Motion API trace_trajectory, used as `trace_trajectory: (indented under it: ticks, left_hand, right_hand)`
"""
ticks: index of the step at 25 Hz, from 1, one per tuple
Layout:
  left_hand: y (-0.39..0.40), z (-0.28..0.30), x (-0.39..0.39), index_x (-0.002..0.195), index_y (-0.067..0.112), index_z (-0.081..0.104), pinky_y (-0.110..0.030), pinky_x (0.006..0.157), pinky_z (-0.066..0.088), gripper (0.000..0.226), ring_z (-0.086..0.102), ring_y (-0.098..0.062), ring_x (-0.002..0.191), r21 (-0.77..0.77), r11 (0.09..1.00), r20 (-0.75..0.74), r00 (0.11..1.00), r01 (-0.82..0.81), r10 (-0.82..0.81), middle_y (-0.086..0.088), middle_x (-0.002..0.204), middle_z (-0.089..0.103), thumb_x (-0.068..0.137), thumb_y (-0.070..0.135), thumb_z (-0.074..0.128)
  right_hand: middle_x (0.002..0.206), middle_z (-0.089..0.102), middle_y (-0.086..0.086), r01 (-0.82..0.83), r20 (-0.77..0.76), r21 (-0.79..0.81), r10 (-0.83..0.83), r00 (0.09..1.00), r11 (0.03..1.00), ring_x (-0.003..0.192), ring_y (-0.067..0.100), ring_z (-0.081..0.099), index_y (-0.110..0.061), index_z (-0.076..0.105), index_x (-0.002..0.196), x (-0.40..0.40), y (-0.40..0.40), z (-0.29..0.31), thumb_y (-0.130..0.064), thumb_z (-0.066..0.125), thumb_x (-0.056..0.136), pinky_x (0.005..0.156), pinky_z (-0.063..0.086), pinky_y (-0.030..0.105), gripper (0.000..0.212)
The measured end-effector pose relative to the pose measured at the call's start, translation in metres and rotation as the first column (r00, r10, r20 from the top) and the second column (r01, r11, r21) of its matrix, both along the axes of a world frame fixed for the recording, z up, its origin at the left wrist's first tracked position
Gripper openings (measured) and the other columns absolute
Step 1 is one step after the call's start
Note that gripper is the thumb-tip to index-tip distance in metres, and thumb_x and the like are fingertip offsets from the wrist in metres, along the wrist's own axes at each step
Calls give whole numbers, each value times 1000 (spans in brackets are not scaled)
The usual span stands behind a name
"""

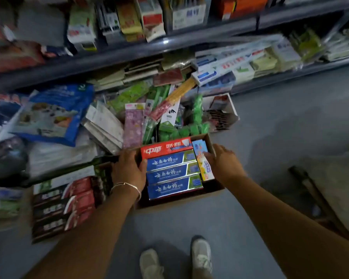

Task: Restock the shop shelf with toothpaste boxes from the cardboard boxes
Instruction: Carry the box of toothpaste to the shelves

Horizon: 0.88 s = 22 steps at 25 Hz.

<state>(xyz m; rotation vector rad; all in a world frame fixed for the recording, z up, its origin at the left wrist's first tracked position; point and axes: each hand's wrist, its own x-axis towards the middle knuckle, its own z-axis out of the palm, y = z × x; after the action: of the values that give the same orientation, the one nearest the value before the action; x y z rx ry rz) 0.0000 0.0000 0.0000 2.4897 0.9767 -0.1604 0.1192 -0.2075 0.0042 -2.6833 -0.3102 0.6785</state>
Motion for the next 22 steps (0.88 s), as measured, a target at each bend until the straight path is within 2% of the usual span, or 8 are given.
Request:
trace_trajectory:
  ticks: [2, 5, 8, 11, 14, 16, 18, 22]
  left_hand:
    - [0, -48, 1, 130, 1, 45, -49, 106, 33, 49, 45, -41, 121, -3, 981, 31, 981, -192, 192, -27, 130, 49, 90, 27, 54]
    - [-1, -106, 3, 142, -1, 28, -42, 111, 24, 62, 30, -37, 136, -43, 896, 12, 896, -442, 443, -24, 147, 32, 93, 32, 49]
    - [1, -133, 8, 141, -1, 30, -43, 106, 30, 62, 37, -42, 130, -95, 818, -16, 823, -567, 568, -26, 143, 37, 95, 38, 43]
    - [9, -147, 12, 123, -9, 47, -46, 95, 37, 56, 46, -49, 116, -25, 805, -77, 804, -593, 590, -34, 126, 49, 98, 39, 35]
    - [17, -150, 12, 111, -17, 53, -47, 93, 37, 53, 48, -50, 113, 75, 860, -155, 846, -505, 511, -38, 120, 51, 101, 29, 28]
    - [20, -151, 12, 107, -17, 55, -48, 92, 39, 51, 49, -50, 112, 92, 858, -170, 841, -505, 514, -38, 118, 53, 101, 25, 28]
    - [17, -148, 14, 107, -16, 56, -48, 92, 40, 49, 50, -49, 113, 104, 841, -158, 826, -531, 541, -36, 118, 54, 101, 26, 30]
    - [6, -127, 17, 110, -12, 56, -48, 92, 40, 48, 50, -46, 114, 91, 819, -113, 811, -567, 574, -34, 118, 55, 101, 27, 31]
  right_hand:
    - [135, 47, 17, 132, -54, 58, -129, 990, 989, 123, 38, 45, -9, 41, 135, 9, -9, -46, -44, 39, 97, 99, 38, 44, 52]
    - [143, 41, 19, 304, -155, 89, -288, 945, 949, 129, 37, 42, -9, 23, 146, 22, -16, -110, -48, 35, 97, 103, 35, 42, 64]
    - [139, 47, 19, 396, -244, 115, -360, 900, 911, 128, 34, 45, -10, 27, 146, 33, -14, -142, -51, 32, 97, 99, 37, 39, 65]
    - [120, 60, 17, 425, -273, 113, -383, 882, 898, 103, 30, 57, -2, 51, 125, 44, -13, -164, -50, 31, 98, 77, 35, 27, 59]
    - [97, 63, 17, 402, -272, 86, -367, 889, 911, 83, 25, 56, -4, 60, 96, 47, -13, -165, -48, 33, 98, 69, 33, 27, 52]
    - [100, 65, 20, 362, -220, 40, -345, 913, 932, 84, 30, 56, -4, 63, 93, 47, -11, -160, -47, 33, 99, 68, 33, 26, 53]
    - [104, 66, 20, 314, -175, 5, -309, 935, 949, 87, 32, 60, -1, 65, 101, 46, -10, -153, -44, 32, 100, 66, 32, 24, 54]
    - [88, 63, 12, 317, -199, 46, -302, 932, 947, 53, 10, 44, -11, 56, 87, 39, -18, -137, -42, 35, 99, 46, 32, 21, 39]
